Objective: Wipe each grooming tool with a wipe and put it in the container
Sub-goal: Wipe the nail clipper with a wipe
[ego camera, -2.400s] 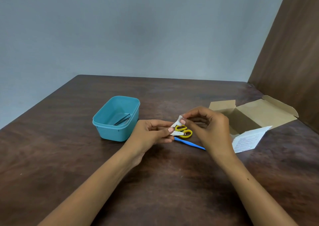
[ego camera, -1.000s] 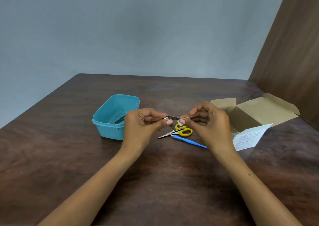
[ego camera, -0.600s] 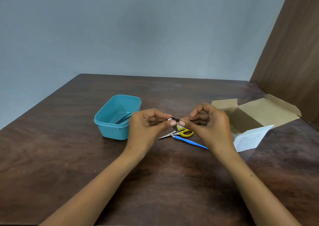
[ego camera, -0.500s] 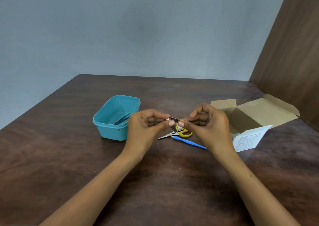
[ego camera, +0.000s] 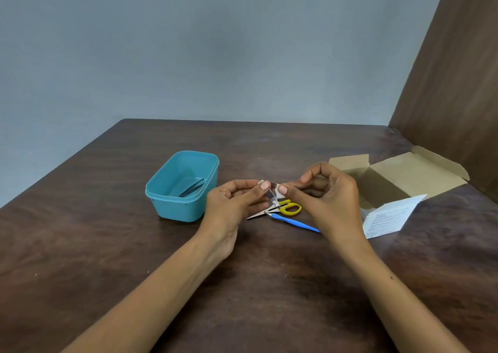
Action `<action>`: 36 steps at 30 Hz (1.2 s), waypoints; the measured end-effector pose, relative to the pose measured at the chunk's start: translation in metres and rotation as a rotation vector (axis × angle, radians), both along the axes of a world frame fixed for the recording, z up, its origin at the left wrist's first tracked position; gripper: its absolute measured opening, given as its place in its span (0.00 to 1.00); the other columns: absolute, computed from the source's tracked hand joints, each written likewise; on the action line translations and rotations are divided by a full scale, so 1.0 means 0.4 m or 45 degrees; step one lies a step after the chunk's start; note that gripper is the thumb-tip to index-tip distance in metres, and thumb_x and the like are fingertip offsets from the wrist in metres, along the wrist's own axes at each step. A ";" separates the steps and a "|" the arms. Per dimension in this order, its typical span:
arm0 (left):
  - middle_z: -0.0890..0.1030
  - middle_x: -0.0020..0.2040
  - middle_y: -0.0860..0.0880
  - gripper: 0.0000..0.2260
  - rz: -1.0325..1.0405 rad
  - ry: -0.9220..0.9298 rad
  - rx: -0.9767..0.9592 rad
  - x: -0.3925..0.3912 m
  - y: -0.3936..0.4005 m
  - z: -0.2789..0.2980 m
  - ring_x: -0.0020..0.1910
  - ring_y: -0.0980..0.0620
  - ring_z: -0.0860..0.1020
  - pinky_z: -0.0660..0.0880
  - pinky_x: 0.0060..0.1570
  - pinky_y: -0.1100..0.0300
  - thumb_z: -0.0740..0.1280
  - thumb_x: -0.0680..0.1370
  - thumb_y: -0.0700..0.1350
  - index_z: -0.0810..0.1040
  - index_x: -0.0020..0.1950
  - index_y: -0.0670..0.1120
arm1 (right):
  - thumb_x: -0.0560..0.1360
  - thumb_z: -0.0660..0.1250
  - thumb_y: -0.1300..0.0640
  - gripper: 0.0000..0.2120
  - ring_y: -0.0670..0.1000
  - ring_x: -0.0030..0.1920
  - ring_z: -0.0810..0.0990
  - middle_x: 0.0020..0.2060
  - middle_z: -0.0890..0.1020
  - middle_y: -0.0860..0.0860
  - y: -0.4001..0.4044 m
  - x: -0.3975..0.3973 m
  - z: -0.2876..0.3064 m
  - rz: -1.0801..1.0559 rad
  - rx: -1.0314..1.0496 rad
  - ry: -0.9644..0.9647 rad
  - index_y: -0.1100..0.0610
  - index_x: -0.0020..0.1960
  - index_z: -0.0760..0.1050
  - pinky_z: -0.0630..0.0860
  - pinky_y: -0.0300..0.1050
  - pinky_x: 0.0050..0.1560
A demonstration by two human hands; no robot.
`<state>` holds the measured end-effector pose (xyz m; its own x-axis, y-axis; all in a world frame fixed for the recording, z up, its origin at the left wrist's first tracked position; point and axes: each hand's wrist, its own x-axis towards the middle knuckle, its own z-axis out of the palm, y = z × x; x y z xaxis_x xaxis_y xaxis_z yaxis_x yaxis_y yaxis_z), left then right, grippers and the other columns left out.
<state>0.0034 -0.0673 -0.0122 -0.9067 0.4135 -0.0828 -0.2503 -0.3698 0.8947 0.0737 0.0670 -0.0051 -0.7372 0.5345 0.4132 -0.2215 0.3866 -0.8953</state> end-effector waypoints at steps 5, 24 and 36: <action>0.84 0.38 0.43 0.08 -0.020 -0.105 0.015 -0.008 0.007 -0.014 0.35 0.52 0.84 0.79 0.34 0.65 0.72 0.69 0.37 0.80 0.46 0.36 | 0.63 0.79 0.64 0.16 0.46 0.36 0.84 0.32 0.83 0.51 -0.005 -0.001 -0.004 -0.015 0.075 0.016 0.53 0.35 0.72 0.81 0.43 0.39; 0.85 0.41 0.44 0.07 -0.420 -0.300 0.045 -0.009 0.004 -0.001 0.41 0.53 0.84 0.81 0.40 0.62 0.62 0.78 0.36 0.80 0.51 0.38 | 0.67 0.75 0.68 0.06 0.44 0.37 0.84 0.36 0.85 0.48 -0.010 -0.007 0.000 0.147 0.233 0.101 0.59 0.39 0.82 0.80 0.37 0.41; 0.85 0.37 0.45 0.07 -0.298 -0.219 0.038 -0.003 0.004 0.003 0.36 0.54 0.84 0.81 0.35 0.63 0.63 0.77 0.35 0.80 0.48 0.38 | 0.66 0.76 0.64 0.07 0.40 0.37 0.82 0.34 0.83 0.41 -0.014 -0.003 -0.010 -0.044 0.649 0.164 0.53 0.39 0.83 0.77 0.33 0.40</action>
